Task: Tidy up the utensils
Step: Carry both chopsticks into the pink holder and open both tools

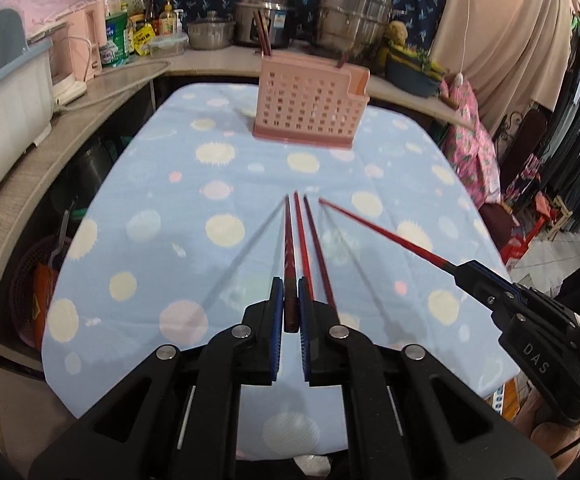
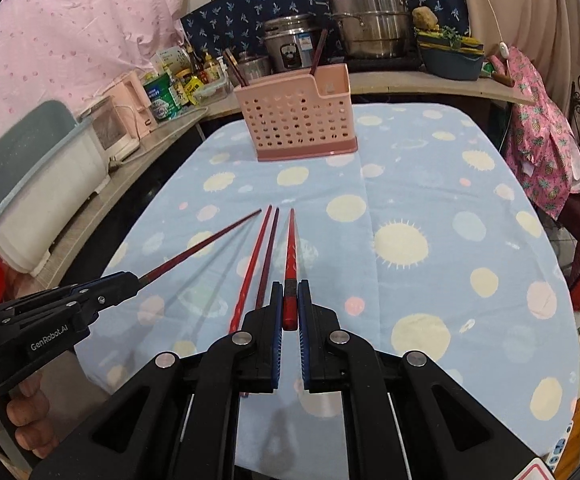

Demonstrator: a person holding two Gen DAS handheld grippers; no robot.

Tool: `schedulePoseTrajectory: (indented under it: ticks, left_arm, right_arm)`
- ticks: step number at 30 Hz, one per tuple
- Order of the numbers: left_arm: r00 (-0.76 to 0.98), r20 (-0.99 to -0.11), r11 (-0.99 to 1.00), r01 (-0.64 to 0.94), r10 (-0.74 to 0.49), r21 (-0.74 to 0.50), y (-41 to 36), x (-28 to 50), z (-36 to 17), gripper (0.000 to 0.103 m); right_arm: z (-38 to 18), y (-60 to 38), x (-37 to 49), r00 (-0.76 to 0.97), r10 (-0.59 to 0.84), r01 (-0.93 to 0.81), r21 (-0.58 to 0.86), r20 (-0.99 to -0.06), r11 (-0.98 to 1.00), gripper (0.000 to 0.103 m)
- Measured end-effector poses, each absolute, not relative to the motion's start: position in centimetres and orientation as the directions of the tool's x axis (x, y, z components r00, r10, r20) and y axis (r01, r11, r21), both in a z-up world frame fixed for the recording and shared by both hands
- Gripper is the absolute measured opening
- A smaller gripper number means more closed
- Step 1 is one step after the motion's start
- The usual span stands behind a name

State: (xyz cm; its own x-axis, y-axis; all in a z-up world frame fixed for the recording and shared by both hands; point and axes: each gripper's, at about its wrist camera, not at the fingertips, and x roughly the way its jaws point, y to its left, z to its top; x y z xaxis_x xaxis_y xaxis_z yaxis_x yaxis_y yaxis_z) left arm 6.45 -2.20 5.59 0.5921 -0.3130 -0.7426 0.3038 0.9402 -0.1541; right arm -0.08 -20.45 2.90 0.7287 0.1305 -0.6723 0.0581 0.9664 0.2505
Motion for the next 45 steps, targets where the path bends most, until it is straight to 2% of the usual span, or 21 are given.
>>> schedulePoseTrajectory:
  ticks: [10, 19, 34, 40, 45]
  left_arm:
    - [0.686, -0.648, 0.939, 0.307, -0.329, -0.152, -2.9, 10.8, 12.1, 0.007]
    - [0.738, -0.587, 0.94, 0.31, -0.334, -0.146, -4.6, 16.1, 16.4, 0.007]
    - [0.847, -0.403, 0.937, 0.293, -0.346, -0.188, -6.7, 25.8, 26.5, 0.007]
    - [0.881, -0.368, 0.954, 0.252, -0.296, -0.163, -7.8, 29.9, 27.6, 0.007]
    - [0.882, -0.377, 0.958, 0.235, -0.281, -0.164, -8.0, 32.9, 26.7, 0.007]
  right_arm:
    - [9.8, -23.4, 3.6, 0.832, 0.114, 0.047, 0.274, -0.543, 0.961, 0.007]
    - [12.8, -25.3, 8.5, 0.868, 0.129, 0.035, 0.317, -0.48, 0.948, 0.007]
    - [22.6, -29.2, 18.2, 0.957, 0.096, 0.012, 0.37, -0.273, 0.929, 0.007]
    - [24.1, -30.2, 22.7, 0.967, 0.077, 0.022, 0.381, -0.242, 0.924, 0.007]
    - [23.2, -30.3, 26.2, 0.964, 0.063, 0.038, 0.366, -0.259, 0.93, 0.007]
